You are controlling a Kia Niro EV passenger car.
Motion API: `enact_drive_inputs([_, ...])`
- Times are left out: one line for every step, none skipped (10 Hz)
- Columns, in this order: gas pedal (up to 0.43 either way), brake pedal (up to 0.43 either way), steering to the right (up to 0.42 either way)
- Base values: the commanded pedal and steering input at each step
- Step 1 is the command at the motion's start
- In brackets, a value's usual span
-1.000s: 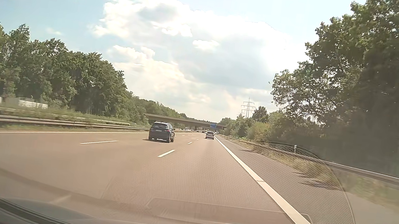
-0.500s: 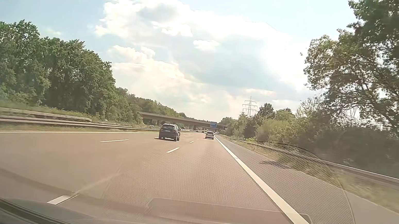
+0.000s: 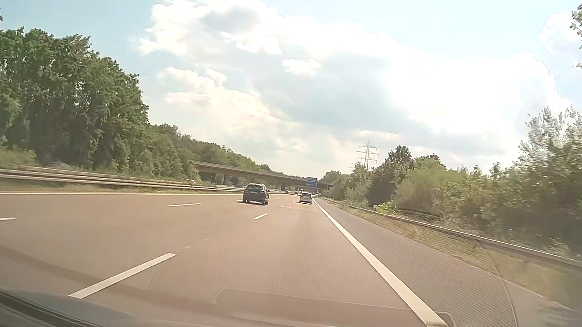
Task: Follow the waypoints while adhering to traffic rules and regulations
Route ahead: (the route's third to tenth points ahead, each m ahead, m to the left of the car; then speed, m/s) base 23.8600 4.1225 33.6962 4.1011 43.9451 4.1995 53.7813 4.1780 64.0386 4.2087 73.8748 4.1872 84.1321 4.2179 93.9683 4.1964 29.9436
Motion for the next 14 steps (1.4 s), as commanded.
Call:
enact_drive_inputs([0.000,0.030,-0.001])
enact_drive_inputs([0.000,0.030,0.000])
enact_drive_inputs([0.000,0.030,0.000])
enact_drive_inputs([0.000,0.030,-0.001])
enact_drive_inputs([0.000,0.030,0.000])
enact_drive_inputs([0.000,0.030,0.000])
enact_drive_inputs([0.000,0.030,0.000])
enact_drive_inputs([0.000,0.030,0.000])
enact_drive_inputs([0.000,0.030,0.000])
enact_drive_inputs([0.000,0.030,0.000])
enact_drive_inputs([0.000,0.030,0.000])
enact_drive_inputs([0.000,0.030,0.000])
enact_drive_inputs([0.000,0.030,0.000])
enact_drive_inputs([0.000,0.030,-0.001])
